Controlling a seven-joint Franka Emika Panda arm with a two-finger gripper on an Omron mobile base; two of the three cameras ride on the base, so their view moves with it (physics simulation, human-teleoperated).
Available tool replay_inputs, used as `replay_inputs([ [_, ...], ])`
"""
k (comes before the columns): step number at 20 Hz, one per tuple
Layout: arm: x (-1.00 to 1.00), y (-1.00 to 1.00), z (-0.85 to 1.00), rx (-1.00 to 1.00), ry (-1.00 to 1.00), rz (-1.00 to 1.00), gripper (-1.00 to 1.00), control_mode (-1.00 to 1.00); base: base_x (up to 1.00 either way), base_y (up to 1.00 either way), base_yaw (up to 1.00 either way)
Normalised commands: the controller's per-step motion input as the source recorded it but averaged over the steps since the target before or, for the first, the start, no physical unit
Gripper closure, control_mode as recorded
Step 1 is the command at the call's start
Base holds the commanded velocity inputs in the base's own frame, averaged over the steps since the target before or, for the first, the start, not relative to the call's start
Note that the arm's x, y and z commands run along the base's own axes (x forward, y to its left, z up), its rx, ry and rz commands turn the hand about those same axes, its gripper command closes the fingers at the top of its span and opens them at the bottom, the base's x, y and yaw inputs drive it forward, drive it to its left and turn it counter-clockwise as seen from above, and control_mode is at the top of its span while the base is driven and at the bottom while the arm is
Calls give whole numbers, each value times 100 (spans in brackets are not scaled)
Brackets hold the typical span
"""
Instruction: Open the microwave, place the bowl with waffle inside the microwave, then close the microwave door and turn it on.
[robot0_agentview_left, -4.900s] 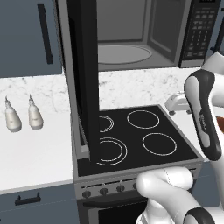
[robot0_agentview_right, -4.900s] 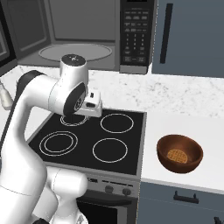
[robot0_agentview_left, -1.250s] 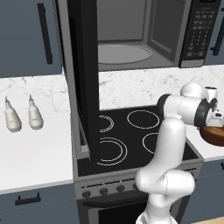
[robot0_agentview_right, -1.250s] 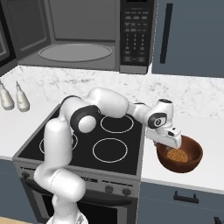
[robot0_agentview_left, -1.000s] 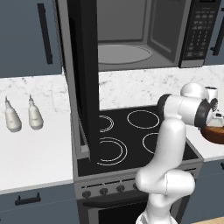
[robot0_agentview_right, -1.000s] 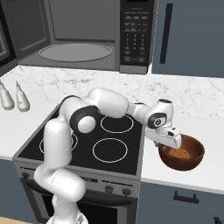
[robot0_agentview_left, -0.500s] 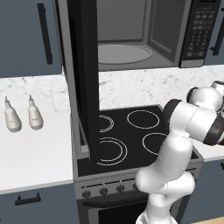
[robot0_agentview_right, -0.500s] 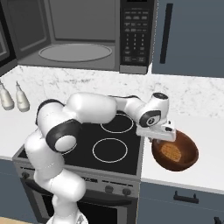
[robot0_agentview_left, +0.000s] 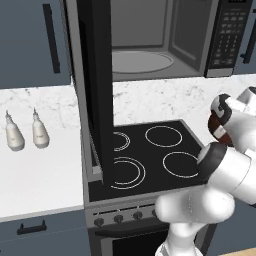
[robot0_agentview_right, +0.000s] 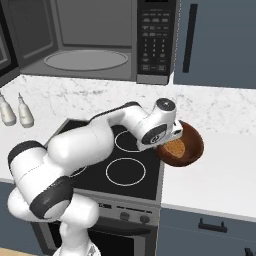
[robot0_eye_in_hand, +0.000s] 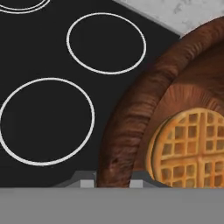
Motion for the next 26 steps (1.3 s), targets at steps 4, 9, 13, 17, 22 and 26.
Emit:
replay_inputs([
  [4,-4,49,7,-16,-1,79,100,-100,0,0,0],
  [9,0,2,0,0,2,4,100,-100,0,0,0],
  [13,-22,14,27,-4,0,10,100,-100,0,0,0],
  [17,-27,57,96,-18,1,14,100,-100,0,0,0],
  [22,-17,72,100,-21,3,17,100,-100,0,0,0],
  [26,0,92,96,-13,-12,24,100,-100,0,0,0],
])
